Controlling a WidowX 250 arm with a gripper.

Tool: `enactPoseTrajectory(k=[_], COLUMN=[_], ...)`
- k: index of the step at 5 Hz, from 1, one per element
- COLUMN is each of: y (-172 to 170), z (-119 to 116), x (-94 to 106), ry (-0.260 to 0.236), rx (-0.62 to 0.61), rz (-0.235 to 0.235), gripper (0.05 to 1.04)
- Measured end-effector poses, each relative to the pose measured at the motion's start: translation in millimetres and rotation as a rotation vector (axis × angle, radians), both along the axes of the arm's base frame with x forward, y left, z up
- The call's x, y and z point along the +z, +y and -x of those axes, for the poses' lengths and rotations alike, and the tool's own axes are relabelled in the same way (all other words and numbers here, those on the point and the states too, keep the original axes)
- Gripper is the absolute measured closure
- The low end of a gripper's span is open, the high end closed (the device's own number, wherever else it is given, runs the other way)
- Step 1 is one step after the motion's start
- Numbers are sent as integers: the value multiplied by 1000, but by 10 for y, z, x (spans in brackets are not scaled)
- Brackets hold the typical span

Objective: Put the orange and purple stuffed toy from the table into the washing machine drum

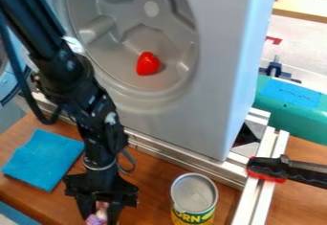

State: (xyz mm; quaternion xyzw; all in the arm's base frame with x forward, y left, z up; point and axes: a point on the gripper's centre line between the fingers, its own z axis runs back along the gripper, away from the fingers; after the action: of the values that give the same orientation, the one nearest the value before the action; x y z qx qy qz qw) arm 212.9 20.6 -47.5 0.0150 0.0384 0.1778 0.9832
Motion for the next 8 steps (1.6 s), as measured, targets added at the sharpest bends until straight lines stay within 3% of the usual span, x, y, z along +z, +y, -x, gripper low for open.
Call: enactPoseTrajectory(k=[1, 2, 3, 4, 5, 6, 8], y=[-11, -197, -197, -2, 244, 475, 674], z=[-85, -214, -391, -565, -798, -911, -1288], x=[213, 691, 1110, 1447, 1687, 1649, 1414], ry=[-65, -196, -264, -331, -377, -382, -446], rx=[-50, -181, -386, -494, -570, -539, -549], rz=[15, -10, -31, -76, -163, -214, -298], gripper=[597, 597, 597, 597, 597, 597, 597])
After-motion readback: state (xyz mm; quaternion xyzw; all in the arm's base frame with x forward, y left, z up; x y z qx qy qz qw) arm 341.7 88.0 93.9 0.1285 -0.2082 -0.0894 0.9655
